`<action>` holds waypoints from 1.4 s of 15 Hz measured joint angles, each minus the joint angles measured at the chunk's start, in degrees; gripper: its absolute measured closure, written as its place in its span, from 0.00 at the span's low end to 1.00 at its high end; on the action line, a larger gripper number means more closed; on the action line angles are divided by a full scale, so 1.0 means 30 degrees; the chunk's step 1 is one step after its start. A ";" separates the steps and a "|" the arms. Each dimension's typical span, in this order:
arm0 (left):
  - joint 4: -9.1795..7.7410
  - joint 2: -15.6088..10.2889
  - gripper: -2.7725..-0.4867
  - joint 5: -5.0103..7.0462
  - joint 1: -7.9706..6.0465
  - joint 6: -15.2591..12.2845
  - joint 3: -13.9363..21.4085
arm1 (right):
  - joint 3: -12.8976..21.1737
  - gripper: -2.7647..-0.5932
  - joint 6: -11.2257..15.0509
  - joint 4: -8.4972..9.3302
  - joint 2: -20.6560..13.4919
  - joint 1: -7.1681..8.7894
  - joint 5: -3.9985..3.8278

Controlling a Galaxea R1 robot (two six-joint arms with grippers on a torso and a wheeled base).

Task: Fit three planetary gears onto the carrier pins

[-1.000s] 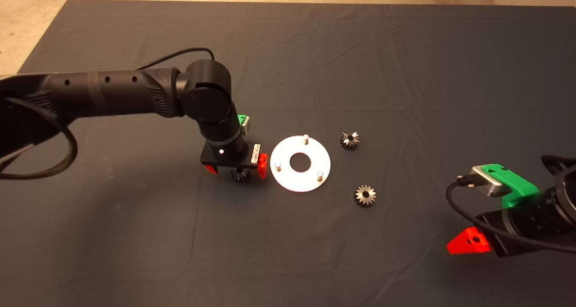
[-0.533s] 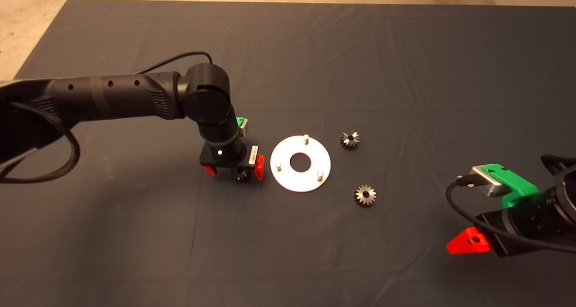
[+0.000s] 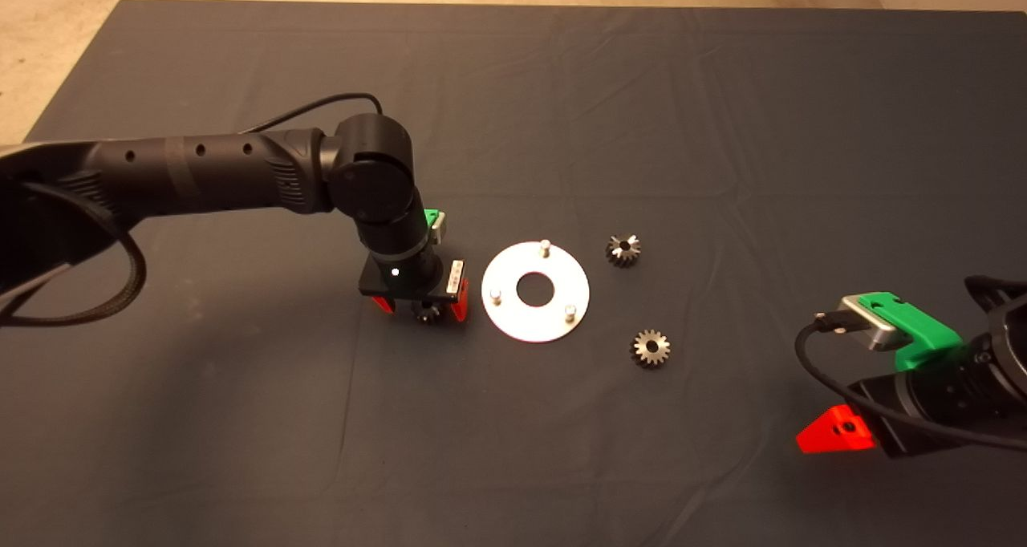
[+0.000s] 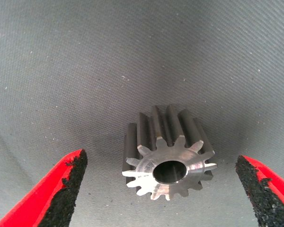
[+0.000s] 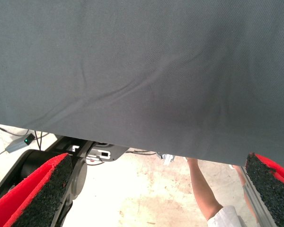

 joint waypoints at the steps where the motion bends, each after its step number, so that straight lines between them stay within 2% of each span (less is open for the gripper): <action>1: 0.0000 0.0127 0.26 0.0000 0.0006 0.0045 -0.0105 | 0.0000 0.01 0.0000 0.0000 0.0000 0.0000 0.0000; 5: 0.0000 0.0723 0.33 -0.0085 0.0000 0.0374 -0.0591 | 0.0000 0.01 -0.0007 0.0000 0.0000 0.0000 0.0000; 6: 0.0000 0.0723 0.37 -0.0057 0.0000 0.0410 -0.0619 | 0.0000 0.01 -0.0007 0.0000 0.0000 0.0000 -0.0008; 10: 0.0000 0.0662 0.37 -0.0065 0.0008 0.0614 -0.0656 | 0.0000 0.01 -0.0007 0.0000 0.0000 0.0000 -0.0008; 12: 0.0000 0.0671 0.42 -0.0049 0.0008 0.0622 -0.0680 | 0.0000 0.01 -0.0007 0.0000 0.0000 0.0000 -0.0008; 17: 0.0000 0.0673 0.43 -0.0049 0.0008 0.0622 -0.0757 | 0.0000 0.01 -0.0007 0.0000 0.0000 0.0000 -0.0004; 19: 0.0000 0.0662 0.49 0.0000 0.0003 0.0630 -0.0765 | 0.0000 0.01 -0.0007 0.0000 0.0000 0.0000 0.0000; 21: 0.0000 0.0670 0.49 0.0016 0.0000 0.0630 -0.0765 | 0.0000 0.01 -0.0007 0.0000 0.0003 0.0000 -0.0007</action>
